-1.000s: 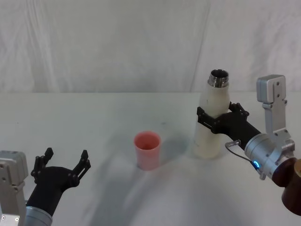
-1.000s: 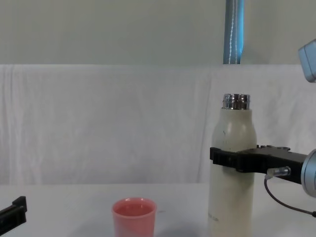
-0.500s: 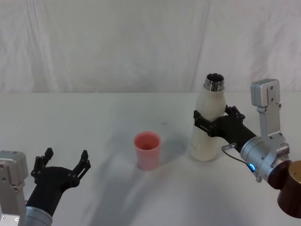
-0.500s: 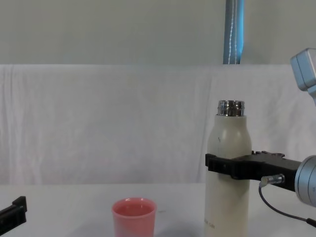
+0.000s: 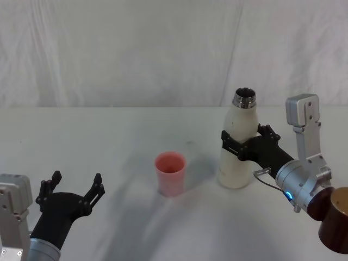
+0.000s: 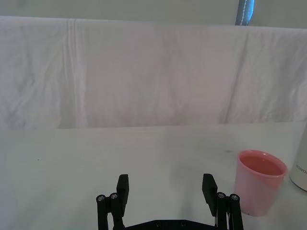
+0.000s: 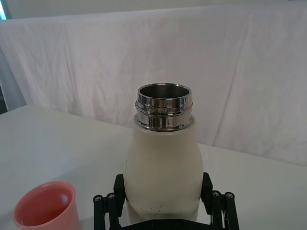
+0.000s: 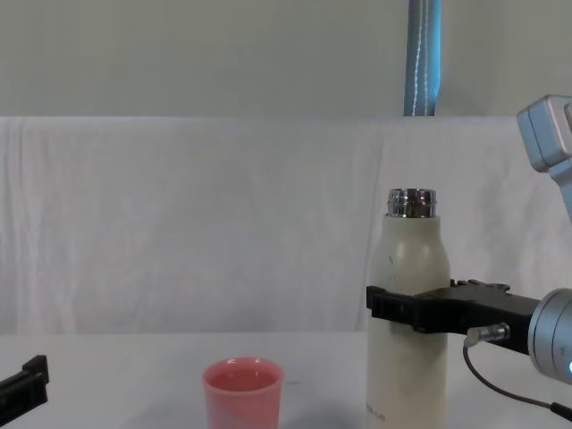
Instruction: Grasp the thermos with one hand and pour water into the cup lid.
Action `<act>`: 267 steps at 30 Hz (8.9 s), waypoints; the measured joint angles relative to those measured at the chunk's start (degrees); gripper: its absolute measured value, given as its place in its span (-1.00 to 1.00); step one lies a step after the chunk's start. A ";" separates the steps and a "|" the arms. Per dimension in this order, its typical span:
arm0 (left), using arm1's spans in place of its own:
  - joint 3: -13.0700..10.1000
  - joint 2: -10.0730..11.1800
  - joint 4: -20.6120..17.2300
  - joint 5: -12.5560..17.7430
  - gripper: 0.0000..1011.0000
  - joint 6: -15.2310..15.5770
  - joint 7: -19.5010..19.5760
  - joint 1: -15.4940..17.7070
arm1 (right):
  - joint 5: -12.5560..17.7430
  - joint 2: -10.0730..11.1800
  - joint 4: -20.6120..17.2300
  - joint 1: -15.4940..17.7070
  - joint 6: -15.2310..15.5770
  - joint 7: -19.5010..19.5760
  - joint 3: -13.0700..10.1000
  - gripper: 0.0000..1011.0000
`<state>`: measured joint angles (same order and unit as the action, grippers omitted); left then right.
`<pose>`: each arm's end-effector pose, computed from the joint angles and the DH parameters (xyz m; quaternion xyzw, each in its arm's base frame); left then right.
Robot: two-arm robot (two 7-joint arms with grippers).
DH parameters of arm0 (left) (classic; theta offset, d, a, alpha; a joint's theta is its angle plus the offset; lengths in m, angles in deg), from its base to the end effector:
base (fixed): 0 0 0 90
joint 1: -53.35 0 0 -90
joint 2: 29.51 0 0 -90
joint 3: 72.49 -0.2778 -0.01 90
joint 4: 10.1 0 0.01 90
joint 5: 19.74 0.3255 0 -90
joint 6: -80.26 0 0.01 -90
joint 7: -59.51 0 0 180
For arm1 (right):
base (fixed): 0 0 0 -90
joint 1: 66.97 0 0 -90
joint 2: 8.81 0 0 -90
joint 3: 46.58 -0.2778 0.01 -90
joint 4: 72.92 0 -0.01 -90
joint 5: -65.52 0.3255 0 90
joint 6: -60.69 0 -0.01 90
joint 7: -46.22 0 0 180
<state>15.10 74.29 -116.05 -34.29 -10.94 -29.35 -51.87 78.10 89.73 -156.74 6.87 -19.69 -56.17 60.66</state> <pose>0.2726 0.0329 -0.2739 -0.0175 0.0065 0.6616 0.7496 0.4076 0.0523 -0.2327 -0.0182 0.0154 -0.5113 0.8590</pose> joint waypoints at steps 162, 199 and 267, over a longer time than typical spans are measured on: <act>-0.01 0.00 0.00 0.00 0.98 0.00 0.00 0.00 | -0.80 5.38 -8.24 8.07 4.58 -1.75 -1.20 0.98; -0.01 0.00 0.00 0.00 0.98 0.00 0.00 0.00 | -0.50 4.22 -13.69 21.29 -13.82 0.06 -4.94 0.98; 0.00 0.00 0.00 0.00 0.98 0.00 0.00 0.00 | -10.35 -1.12 -7.44 21.01 -17.87 3.81 -6.65 0.98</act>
<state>15.09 74.29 -116.05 -34.29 -10.93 -29.35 -51.87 67.75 88.62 -164.18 27.88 -37.56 -52.36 54.01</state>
